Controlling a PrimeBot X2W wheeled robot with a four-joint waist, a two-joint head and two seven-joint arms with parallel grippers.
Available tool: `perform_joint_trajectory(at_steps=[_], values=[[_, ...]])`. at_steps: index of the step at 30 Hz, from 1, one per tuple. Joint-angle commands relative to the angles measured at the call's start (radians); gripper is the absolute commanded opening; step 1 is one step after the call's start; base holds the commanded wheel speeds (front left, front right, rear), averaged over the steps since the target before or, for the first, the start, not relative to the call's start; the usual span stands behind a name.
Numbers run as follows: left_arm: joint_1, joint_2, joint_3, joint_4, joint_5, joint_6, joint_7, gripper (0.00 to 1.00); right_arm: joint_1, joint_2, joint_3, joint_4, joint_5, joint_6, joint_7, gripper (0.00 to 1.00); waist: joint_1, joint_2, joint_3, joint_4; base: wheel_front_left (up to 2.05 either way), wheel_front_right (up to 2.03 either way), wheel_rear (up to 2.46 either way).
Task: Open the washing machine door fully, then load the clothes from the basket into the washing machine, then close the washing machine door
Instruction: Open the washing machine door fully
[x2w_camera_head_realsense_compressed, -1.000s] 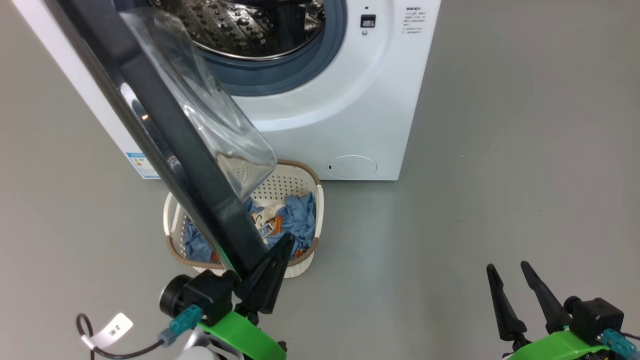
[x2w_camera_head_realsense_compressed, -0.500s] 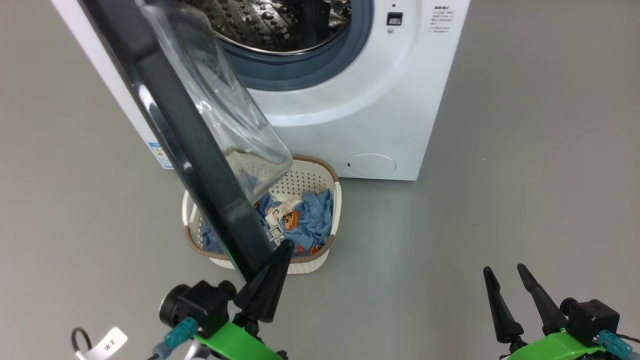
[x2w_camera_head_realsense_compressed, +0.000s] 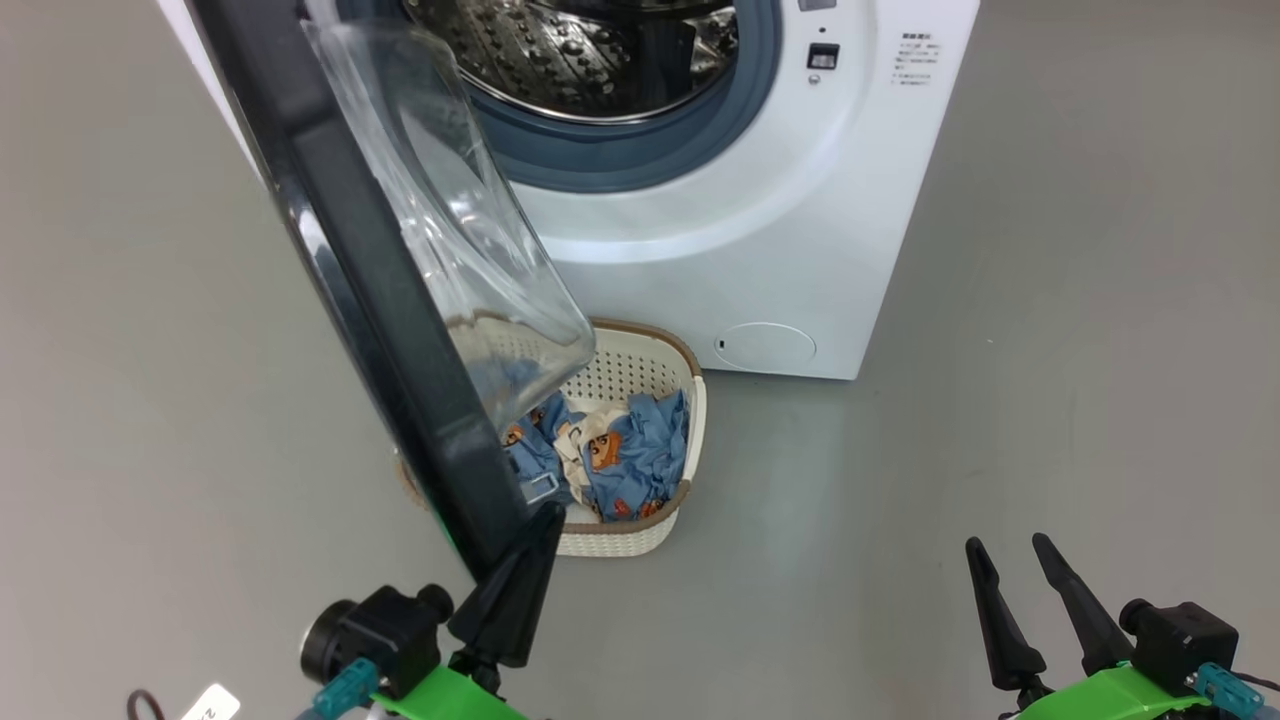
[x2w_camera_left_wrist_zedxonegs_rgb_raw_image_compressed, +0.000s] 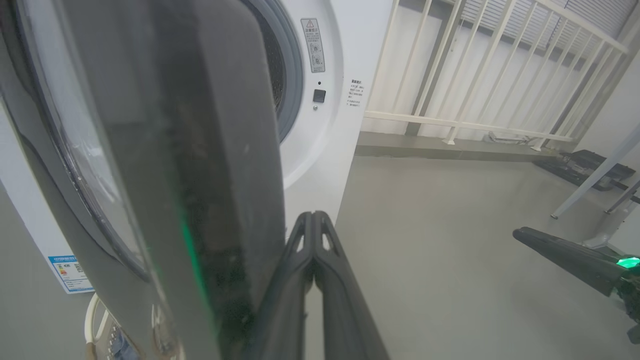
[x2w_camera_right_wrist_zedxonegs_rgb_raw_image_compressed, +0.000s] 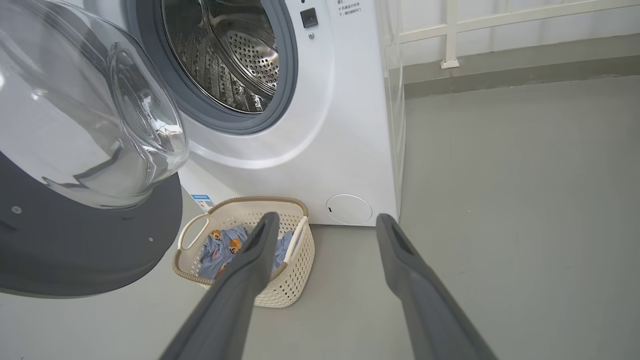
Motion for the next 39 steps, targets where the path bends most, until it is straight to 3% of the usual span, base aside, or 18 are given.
perform_joint_trajectory(at_steps=[1, 24, 39], values=[[-0.017, 0.021, 0.06, -0.028, 0.013, 0.017, -0.006, 0.0, -0.016, -0.006, 0.024, -0.019, 0.009, 0.002, -0.012, 1.0, 0.0, 0.0, -0.007, 0.008, 0.0, 0.0, 0.0], [0.028, 0.05, 0.084, -0.063, 0.009, 0.077, 0.018, 0.0, 0.002, -0.004, 0.035, -0.01, 0.025, 0.002, -0.012, 1.0, 0.0, 0.0, -0.031, 0.112, 0.0, 0.0, 0.0], [0.026, 0.082, 0.164, -0.041, -0.024, 0.128, 0.016, 0.0, 0.003, -0.001, 0.024, -0.008, 0.027, 0.002, -0.012, 1.0, 0.0, 0.0, -0.024, 0.172, 0.0, 0.0, 0.0]])
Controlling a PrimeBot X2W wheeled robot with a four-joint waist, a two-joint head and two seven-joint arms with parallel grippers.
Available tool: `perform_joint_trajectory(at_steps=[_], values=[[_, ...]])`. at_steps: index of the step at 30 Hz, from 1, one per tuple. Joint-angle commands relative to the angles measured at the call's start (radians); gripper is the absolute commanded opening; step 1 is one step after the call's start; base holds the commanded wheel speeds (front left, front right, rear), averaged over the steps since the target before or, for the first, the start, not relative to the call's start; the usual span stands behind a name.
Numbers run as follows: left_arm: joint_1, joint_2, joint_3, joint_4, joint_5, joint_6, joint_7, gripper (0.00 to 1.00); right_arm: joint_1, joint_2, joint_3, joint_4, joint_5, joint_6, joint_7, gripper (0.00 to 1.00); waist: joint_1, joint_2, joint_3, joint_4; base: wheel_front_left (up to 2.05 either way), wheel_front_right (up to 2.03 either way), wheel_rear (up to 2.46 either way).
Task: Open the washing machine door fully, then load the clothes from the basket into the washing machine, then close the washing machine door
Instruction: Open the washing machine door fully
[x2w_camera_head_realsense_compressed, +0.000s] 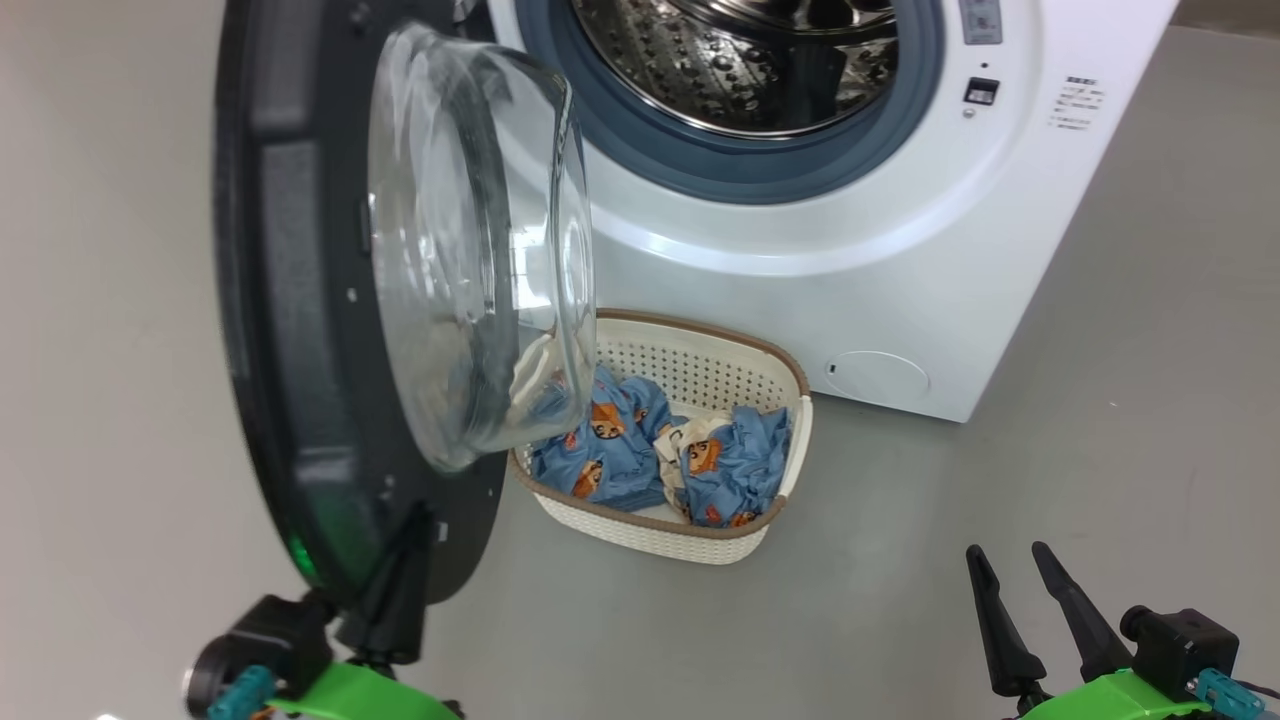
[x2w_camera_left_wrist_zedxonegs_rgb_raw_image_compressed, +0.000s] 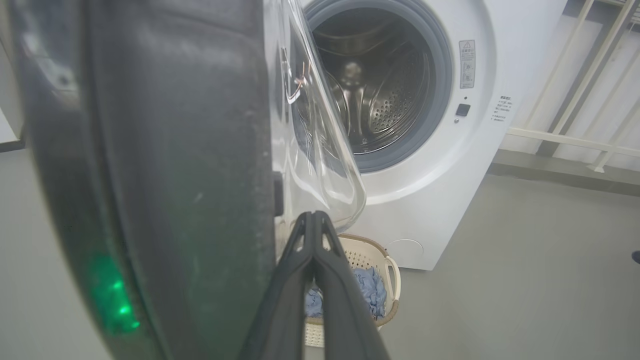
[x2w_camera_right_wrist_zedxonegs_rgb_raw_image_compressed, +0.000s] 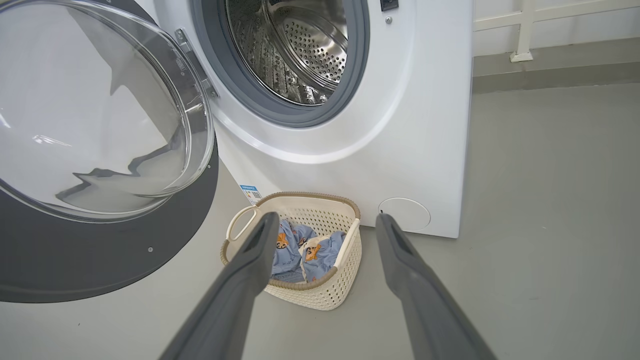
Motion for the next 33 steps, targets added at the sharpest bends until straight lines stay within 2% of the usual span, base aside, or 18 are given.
perform_joint_trajectory(at_steps=[1, 17, 33], values=[[-0.021, 0.032, 0.066, -0.013, -0.013, 0.02, -0.009, 0.0, -0.003, -0.003, 0.022, -0.021, 0.004, 0.002, -0.012, 1.0, 0.0, 0.0, 0.0, 0.012, 0.0, 0.0, 0.0], [-0.106, 0.108, 0.276, 0.109, -0.075, 0.047, -0.029, 0.0, -0.024, -0.027, 0.033, -0.037, -0.008, 0.002, -0.012, 1.0, 0.0, 0.0, 0.042, 0.039, 0.0, 0.0, 0.0], [-0.253, 0.149, 0.506, 0.26, -0.062, 0.025, -0.03, 0.0, -0.068, -0.062, 0.05, -0.04, -0.016, 0.002, -0.012, 1.0, 0.0, 0.0, 0.109, 0.01, 0.0, 0.0, 0.0]])
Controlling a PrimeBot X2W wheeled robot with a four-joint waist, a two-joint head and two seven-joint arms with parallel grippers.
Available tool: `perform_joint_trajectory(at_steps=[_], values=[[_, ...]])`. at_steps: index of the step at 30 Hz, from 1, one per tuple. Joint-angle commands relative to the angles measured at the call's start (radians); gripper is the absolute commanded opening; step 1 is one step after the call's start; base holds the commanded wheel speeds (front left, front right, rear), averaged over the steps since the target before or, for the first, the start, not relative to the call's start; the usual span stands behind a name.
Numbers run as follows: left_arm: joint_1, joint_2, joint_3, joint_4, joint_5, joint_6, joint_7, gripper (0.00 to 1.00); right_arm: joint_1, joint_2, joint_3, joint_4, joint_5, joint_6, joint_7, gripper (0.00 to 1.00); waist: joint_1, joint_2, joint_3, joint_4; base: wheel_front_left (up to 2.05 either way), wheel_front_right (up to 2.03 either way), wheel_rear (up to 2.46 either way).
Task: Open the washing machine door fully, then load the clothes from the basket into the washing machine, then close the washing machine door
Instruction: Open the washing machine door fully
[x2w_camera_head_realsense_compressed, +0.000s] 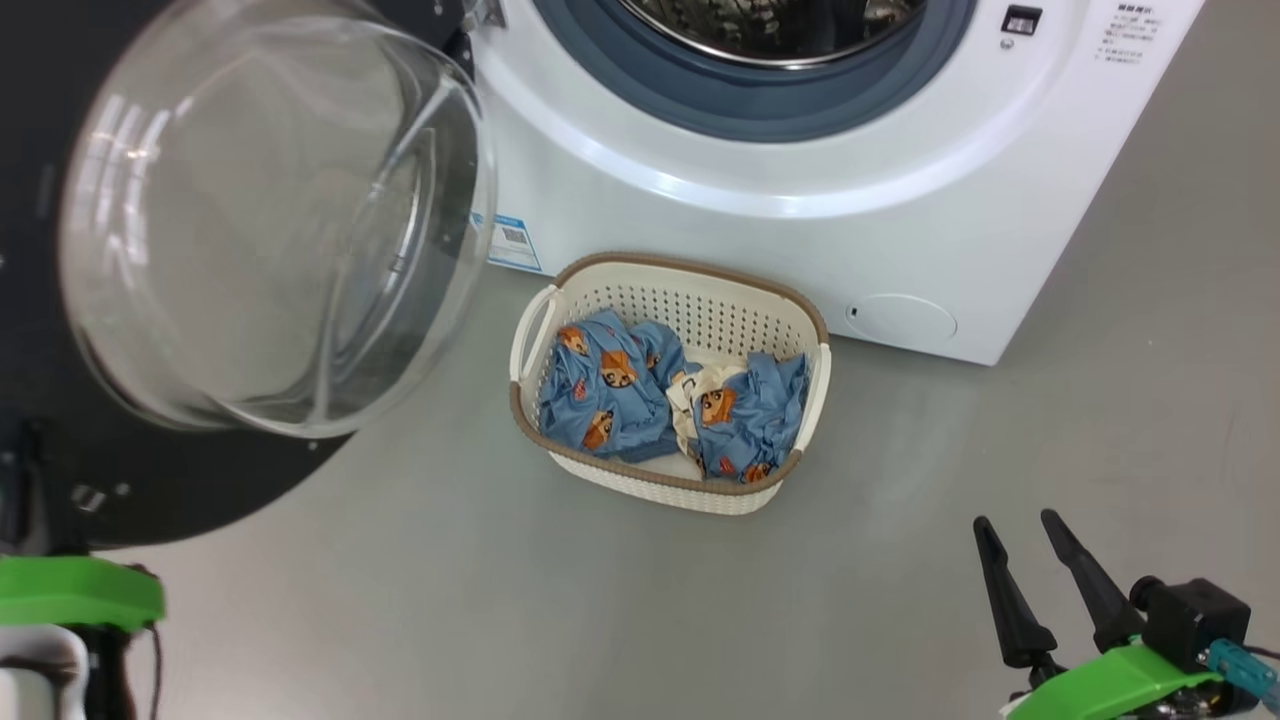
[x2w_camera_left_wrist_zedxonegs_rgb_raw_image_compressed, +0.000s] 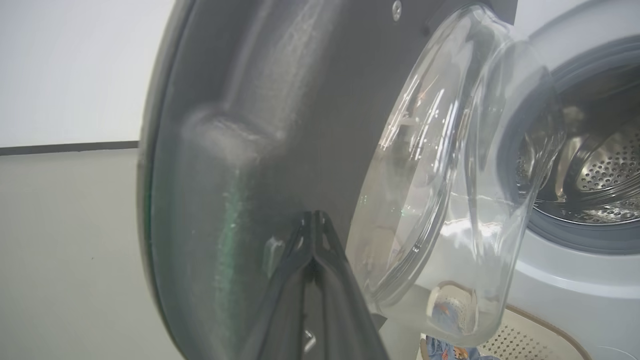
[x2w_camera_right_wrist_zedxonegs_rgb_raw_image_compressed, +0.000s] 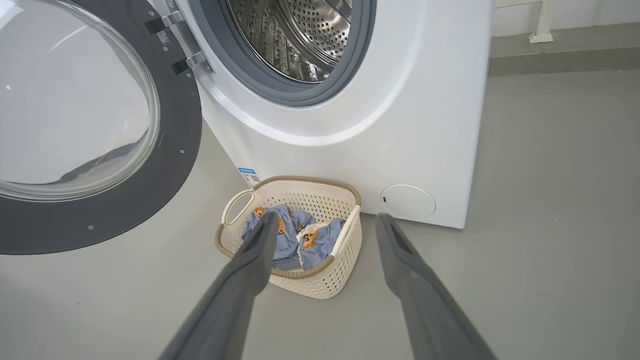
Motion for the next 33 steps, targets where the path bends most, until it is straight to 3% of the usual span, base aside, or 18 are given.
perform_joint_trajectory(at_steps=[1, 18, 26, 33], values=[[-0.05, 0.06, 0.066, 0.008, 0.009, 0.003, -0.013, 0.0, -0.037, -0.015, 0.028, -0.023, -0.015, 0.002, -0.012, 1.0, 0.0, 0.0, 0.015, -0.008, 0.0, 0.0, 0.0], [-0.149, 0.063, 0.235, 0.166, 0.067, -0.052, -0.013, 0.0, -0.099, -0.027, 0.065, -0.007, -0.021, 0.002, -0.012, 1.0, 0.0, 0.0, 0.047, -0.041, 0.0, 0.0, 0.0], [-0.138, 0.043, 0.282, 0.146, 0.126, -0.079, -0.013, 0.0, -0.102, -0.023, 0.074, 0.001, -0.012, 0.002, -0.012, 1.0, 0.0, 0.0, 0.025, -0.056, 0.0, 0.0, 0.0], [-0.107, 0.004, 0.285, 0.031, 0.173, -0.104, -0.013, 0.0, -0.088, -0.014, 0.07, -0.002, -0.006, 0.002, -0.012, 1.0, 0.0, 0.0, 0.0, -0.067, 0.0, 0.0, 0.0]])
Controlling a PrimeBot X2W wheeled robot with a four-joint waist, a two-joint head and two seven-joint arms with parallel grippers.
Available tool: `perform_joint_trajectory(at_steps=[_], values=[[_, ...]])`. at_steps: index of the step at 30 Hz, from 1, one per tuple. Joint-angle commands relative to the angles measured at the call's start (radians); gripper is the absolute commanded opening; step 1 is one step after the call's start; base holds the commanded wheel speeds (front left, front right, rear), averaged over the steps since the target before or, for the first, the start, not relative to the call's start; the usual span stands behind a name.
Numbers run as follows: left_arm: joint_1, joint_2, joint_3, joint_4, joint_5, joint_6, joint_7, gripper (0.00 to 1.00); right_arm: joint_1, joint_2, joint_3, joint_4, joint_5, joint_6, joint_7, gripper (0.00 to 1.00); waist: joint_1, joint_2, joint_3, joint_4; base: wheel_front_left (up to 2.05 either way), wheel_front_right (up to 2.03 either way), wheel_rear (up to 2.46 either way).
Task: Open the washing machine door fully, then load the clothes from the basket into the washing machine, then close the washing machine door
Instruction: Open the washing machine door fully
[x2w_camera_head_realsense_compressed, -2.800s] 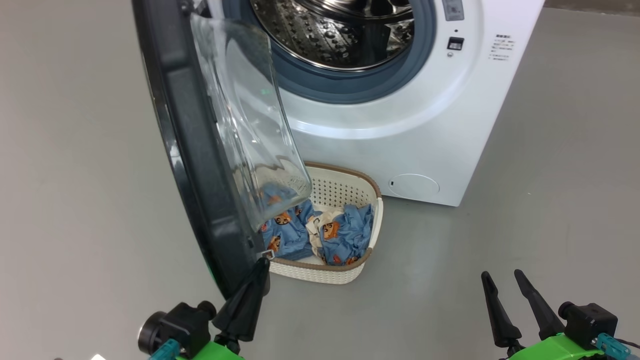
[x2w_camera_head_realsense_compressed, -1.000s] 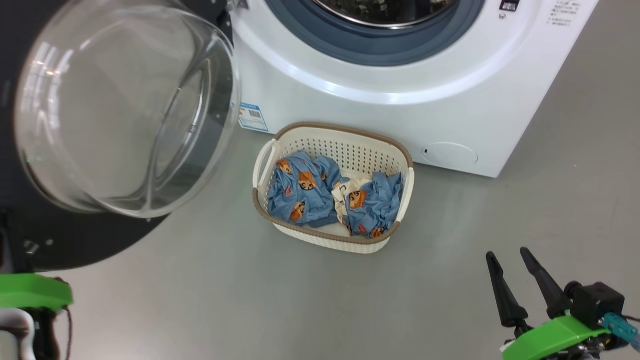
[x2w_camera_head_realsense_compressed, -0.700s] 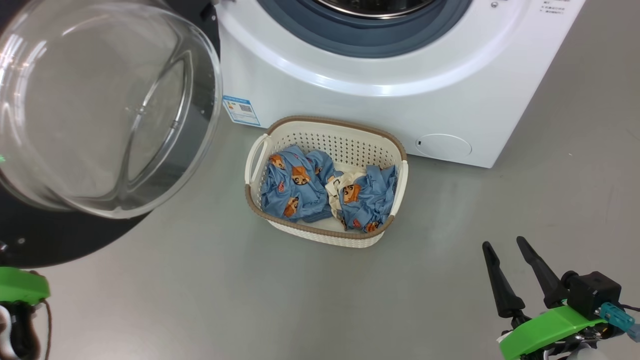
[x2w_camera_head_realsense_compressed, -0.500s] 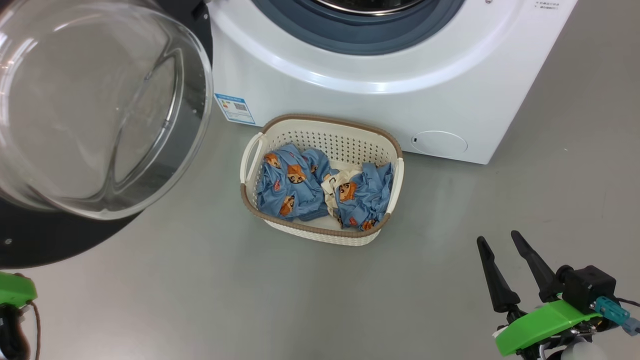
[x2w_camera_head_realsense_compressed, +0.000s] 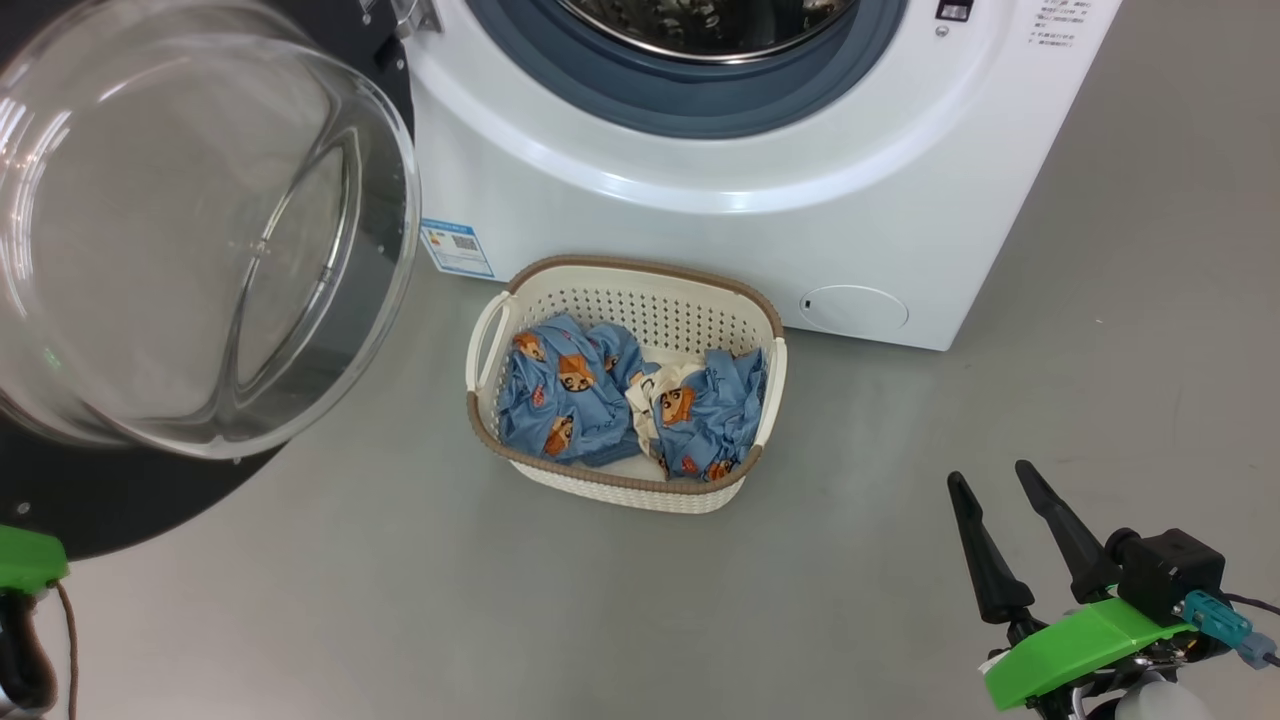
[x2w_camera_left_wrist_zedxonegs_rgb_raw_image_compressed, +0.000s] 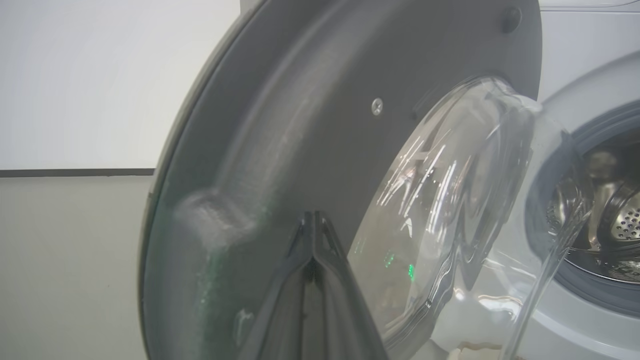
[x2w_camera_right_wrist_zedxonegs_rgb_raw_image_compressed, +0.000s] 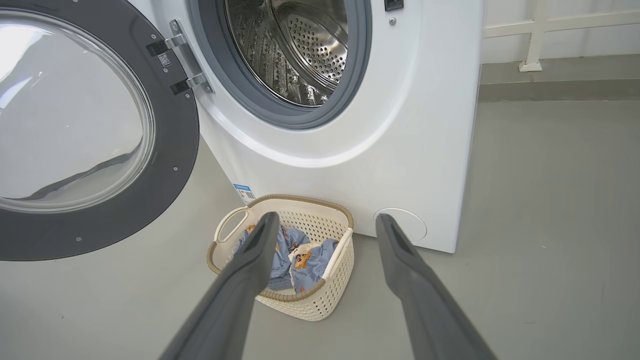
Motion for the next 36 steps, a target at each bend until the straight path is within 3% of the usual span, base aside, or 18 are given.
perform_joint_trajectory(at_steps=[1, 20, 36], values=[[0.013, 0.037, 0.027, -0.046, 0.015, -0.008, -0.006, 0.0, 0.002, 0.002, 0.022, -0.024, 0.002, 0.002, -0.012, 1.0, 0.0, 0.0, -0.006, -0.004, 0.0, 0.0, 0.0], [0.167, -0.038, -0.104, -0.431, 0.035, -0.034, -0.006, 0.0, 0.018, 0.038, 0.016, -0.068, -0.001, 0.002, -0.012, 1.0, 0.0, 0.0, -0.057, -0.097, 0.0, 0.0, 0.0], [0.359, -0.056, -0.216, -0.503, 0.03, -0.035, -0.006, 0.0, 0.033, 0.062, 0.01, -0.113, -0.005, 0.002, -0.012, 1.0, 0.0, 0.0, -0.074, -0.268, 0.0, 0.0, 0.0]])
